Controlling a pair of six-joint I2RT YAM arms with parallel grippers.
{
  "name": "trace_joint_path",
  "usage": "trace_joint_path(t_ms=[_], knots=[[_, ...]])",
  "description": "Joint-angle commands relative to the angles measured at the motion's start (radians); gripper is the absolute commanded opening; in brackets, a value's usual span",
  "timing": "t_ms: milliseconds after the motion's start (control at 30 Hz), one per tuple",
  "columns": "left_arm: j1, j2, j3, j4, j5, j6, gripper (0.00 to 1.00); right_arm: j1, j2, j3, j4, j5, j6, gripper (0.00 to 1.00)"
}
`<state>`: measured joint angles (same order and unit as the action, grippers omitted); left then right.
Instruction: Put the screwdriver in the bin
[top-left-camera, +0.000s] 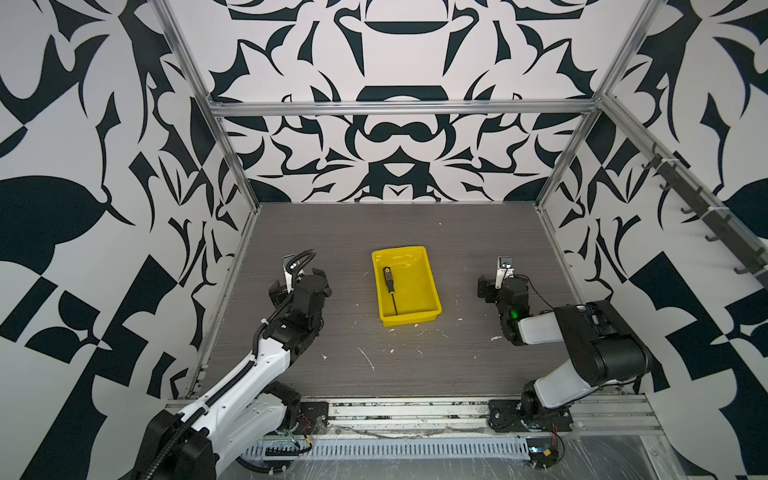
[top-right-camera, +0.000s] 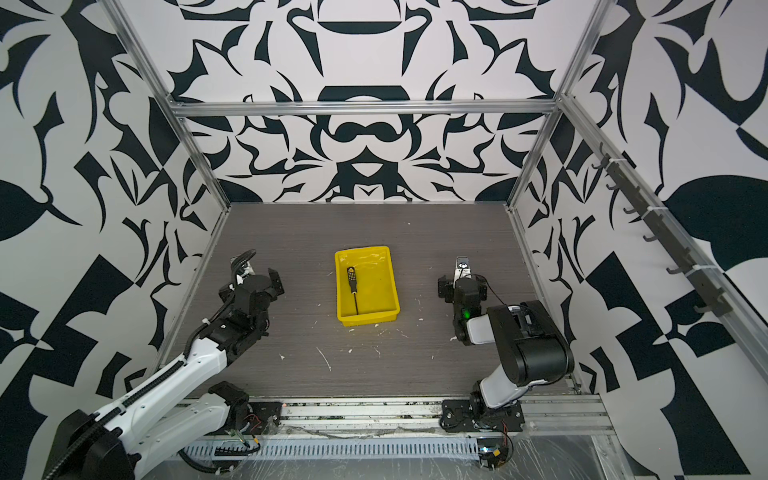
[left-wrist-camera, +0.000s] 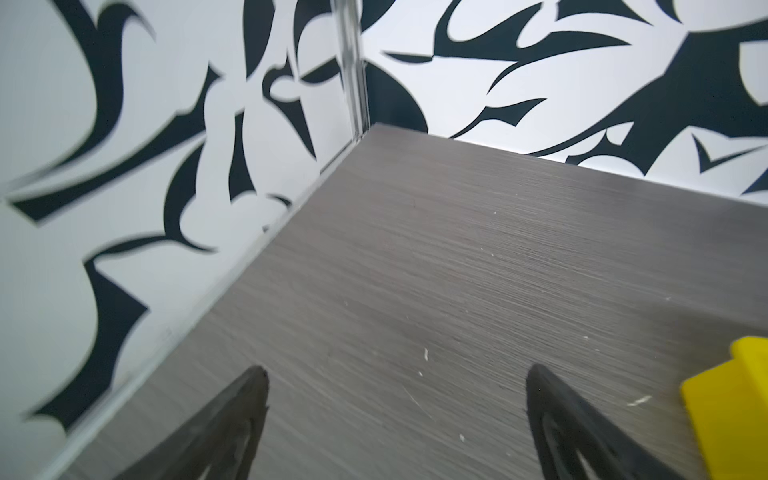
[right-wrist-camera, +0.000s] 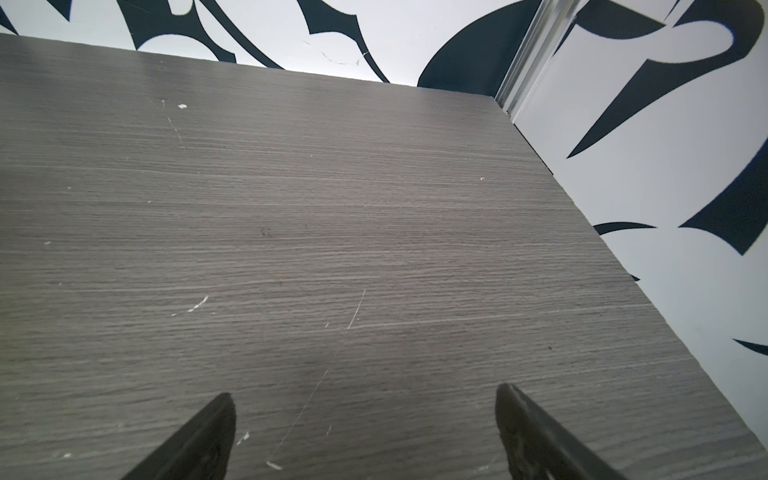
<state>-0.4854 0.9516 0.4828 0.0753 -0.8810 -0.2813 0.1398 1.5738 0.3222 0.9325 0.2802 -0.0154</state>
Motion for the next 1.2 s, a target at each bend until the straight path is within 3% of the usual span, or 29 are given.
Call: trace_joint_path(t_ms=[0, 267, 367, 600, 667, 733, 1100, 1167], knots=[[-0.001, 0.046, -0.052, 0.201, 0.025, 0.274, 0.99, -0.001, -0.012, 0.017, 0.026, -0.007, -0.010, 1.00], [0.008, 0.091, -0.294, 0.585, -0.013, 0.267, 0.99, -0.002, -0.014, 0.017, 0.025, -0.006, -0.010, 1.00], [0.028, 0.057, -0.284, 0.508, 0.032, 0.229, 0.99, -0.001, -0.012, 0.017, 0.024, -0.007, -0.010, 1.00], [0.150, 0.079, -0.319, 0.634, 0.174, 0.260, 1.00, -0.003, -0.013, 0.019, 0.021, -0.010, -0.009, 1.00], [0.232, 0.114, -0.314, 0.670, 0.270, 0.252, 0.99, -0.003, -0.013, 0.019, 0.021, -0.011, -0.008, 1.00], [0.278, 0.169, -0.305, 0.731, 0.299, 0.239, 1.00, -0.003, -0.013, 0.017, 0.023, -0.009, -0.009, 1.00], [0.372, 0.456, -0.190, 0.866, 0.429, 0.265, 1.00, -0.003, -0.013, 0.018, 0.022, -0.009, -0.009, 1.00], [0.398, 0.559, -0.195, 0.990, 0.445, 0.256, 0.99, -0.003, -0.014, 0.017, 0.023, -0.009, -0.010, 1.00]])
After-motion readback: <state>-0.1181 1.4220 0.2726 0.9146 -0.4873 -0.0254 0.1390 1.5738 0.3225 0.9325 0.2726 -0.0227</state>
